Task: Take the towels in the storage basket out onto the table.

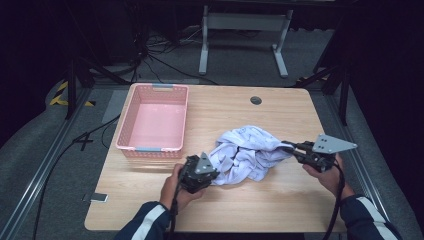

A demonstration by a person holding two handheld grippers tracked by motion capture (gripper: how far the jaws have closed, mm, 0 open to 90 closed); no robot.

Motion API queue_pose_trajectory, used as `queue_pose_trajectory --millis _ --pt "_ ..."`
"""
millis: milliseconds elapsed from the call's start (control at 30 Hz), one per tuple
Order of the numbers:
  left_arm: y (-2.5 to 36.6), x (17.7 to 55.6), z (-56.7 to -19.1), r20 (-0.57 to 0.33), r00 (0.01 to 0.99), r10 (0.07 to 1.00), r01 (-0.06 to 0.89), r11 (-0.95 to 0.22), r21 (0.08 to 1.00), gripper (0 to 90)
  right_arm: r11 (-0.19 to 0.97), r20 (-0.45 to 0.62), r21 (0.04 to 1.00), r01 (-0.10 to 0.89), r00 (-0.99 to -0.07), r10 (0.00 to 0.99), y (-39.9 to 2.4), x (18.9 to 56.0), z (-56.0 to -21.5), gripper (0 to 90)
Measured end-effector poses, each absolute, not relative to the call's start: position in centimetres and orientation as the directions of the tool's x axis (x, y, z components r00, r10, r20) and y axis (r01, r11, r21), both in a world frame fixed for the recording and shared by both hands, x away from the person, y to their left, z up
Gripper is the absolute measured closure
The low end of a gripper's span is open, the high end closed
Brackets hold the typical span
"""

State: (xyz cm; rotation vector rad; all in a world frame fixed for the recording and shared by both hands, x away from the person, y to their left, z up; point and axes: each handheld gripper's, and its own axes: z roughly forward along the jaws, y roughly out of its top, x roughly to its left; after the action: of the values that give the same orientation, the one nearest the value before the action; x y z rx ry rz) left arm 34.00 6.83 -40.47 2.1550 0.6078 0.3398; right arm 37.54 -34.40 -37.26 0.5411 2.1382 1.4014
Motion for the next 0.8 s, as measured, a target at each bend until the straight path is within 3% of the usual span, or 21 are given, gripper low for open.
queue_pose_trajectory --millis 167,300,400,600,800 --pt "11.9 33.3 -38.6 -0.026 0.785 0.619 0.334 -0.387 0.859 83.7 0.259 -0.108 0.959 0.117 -0.694 0.712 -37.7 38.6 -36.1 84.1" --pt "14.9 33.0 -38.5 -0.012 0.730 0.683 0.361 -0.370 0.856 83.6 0.222 -0.084 0.963 0.155 -0.609 0.789 -39.6 39.5 -35.9 84.2" --pt "17.3 33.0 -39.2 -0.055 0.689 0.723 0.399 -0.316 0.861 83.7 0.217 -0.078 0.959 0.181 -0.570 0.818 -40.4 40.3 -35.9 84.4" --pt "18.0 33.1 -40.2 -0.021 0.714 0.699 0.412 -0.396 0.820 82.3 0.262 -0.097 0.943 0.207 -0.581 0.808 -39.5 41.3 -36.5 84.4" --pt "16.9 32.7 -40.6 -0.024 0.721 0.692 0.409 -0.397 0.822 58.5 0.251 -0.068 0.954 0.162 -0.699 0.712 -37.1 39.8 -35.6 84.4"
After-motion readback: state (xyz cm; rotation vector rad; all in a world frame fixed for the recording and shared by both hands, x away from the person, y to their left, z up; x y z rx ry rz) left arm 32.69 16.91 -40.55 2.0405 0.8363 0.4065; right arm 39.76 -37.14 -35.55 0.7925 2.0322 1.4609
